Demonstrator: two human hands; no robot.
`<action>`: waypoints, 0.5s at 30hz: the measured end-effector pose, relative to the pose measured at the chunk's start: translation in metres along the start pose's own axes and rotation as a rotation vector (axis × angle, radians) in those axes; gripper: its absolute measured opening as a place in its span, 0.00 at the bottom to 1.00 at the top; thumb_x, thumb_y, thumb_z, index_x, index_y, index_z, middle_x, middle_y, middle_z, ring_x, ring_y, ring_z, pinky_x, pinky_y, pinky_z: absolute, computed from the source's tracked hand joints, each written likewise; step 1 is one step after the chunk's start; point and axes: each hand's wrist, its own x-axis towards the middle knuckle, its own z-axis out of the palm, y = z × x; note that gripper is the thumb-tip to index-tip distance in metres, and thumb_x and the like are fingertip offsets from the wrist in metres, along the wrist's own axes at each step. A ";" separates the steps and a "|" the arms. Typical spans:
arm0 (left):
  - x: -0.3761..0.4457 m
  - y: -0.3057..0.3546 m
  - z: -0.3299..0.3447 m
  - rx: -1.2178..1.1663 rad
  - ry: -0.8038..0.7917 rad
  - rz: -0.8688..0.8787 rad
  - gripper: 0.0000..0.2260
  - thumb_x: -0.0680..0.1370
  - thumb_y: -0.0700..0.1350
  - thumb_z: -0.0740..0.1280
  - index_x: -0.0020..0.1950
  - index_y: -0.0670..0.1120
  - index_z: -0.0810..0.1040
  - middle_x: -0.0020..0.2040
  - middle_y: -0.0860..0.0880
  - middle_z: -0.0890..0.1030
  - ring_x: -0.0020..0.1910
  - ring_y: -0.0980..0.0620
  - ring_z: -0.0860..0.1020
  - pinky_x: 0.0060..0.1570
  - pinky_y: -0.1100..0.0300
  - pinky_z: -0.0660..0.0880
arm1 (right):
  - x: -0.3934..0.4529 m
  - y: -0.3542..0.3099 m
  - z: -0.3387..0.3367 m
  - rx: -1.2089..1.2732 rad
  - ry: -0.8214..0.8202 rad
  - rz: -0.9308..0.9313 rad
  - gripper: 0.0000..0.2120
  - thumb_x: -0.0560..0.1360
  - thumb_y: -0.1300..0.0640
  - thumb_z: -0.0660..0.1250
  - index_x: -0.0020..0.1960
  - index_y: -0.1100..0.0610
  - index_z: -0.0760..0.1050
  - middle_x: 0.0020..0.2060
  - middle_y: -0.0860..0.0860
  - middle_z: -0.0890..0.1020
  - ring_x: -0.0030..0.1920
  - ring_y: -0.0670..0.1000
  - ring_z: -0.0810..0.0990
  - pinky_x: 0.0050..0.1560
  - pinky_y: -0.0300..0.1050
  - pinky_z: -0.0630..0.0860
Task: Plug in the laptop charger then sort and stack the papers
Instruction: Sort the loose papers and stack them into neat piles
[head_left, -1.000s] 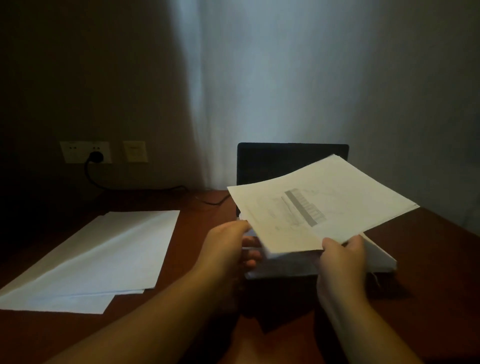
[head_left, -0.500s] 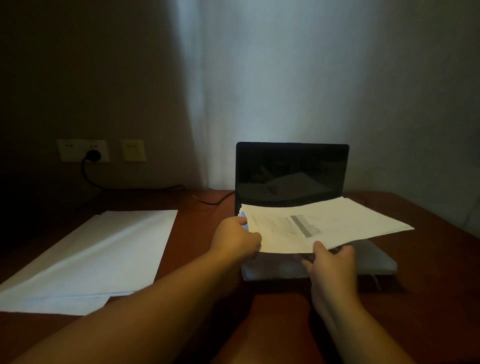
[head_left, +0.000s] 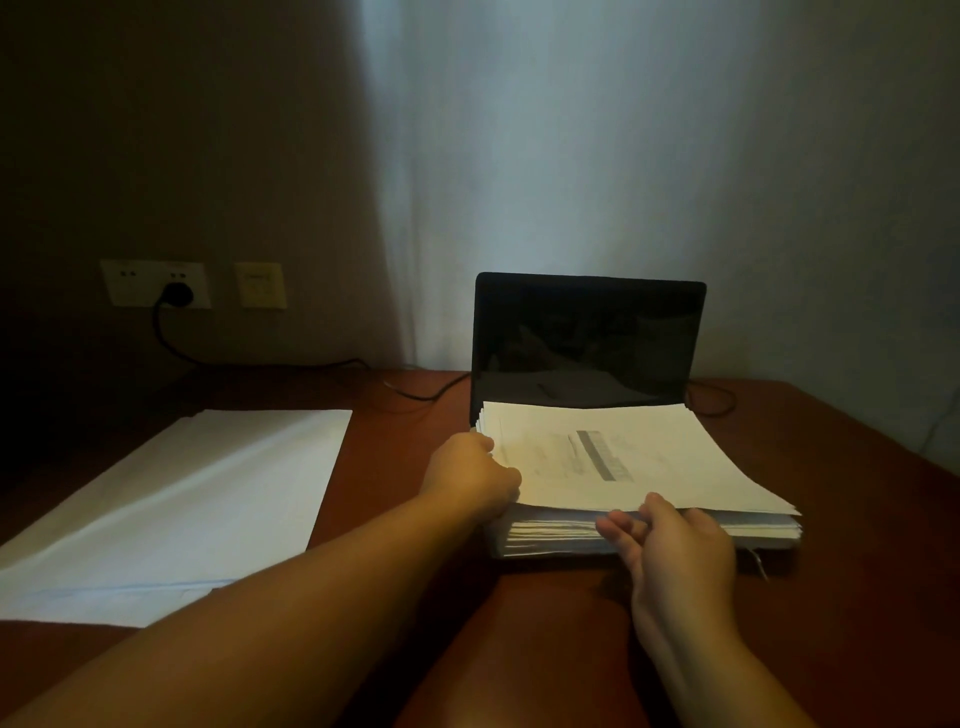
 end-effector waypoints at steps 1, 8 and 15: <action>0.000 -0.001 -0.001 0.021 -0.001 0.013 0.27 0.74 0.37 0.72 0.73 0.45 0.71 0.69 0.44 0.74 0.61 0.39 0.77 0.53 0.48 0.82 | -0.002 0.000 0.001 0.014 0.007 -0.012 0.19 0.81 0.64 0.63 0.71 0.62 0.67 0.47 0.59 0.79 0.38 0.54 0.84 0.36 0.46 0.82; -0.001 -0.005 -0.006 0.261 0.026 0.109 0.17 0.76 0.45 0.70 0.65 0.49 0.77 0.60 0.49 0.80 0.51 0.48 0.81 0.51 0.53 0.83 | -0.018 0.005 0.006 -0.063 0.029 -0.177 0.30 0.80 0.65 0.64 0.75 0.46 0.59 0.45 0.51 0.78 0.38 0.52 0.82 0.32 0.43 0.81; -0.008 -0.024 -0.039 0.440 0.129 0.225 0.17 0.79 0.53 0.66 0.68 0.55 0.74 0.61 0.52 0.77 0.49 0.52 0.79 0.48 0.58 0.79 | -0.026 0.014 0.032 -0.197 -0.143 -0.191 0.14 0.81 0.62 0.63 0.60 0.45 0.69 0.50 0.50 0.77 0.40 0.54 0.83 0.34 0.43 0.81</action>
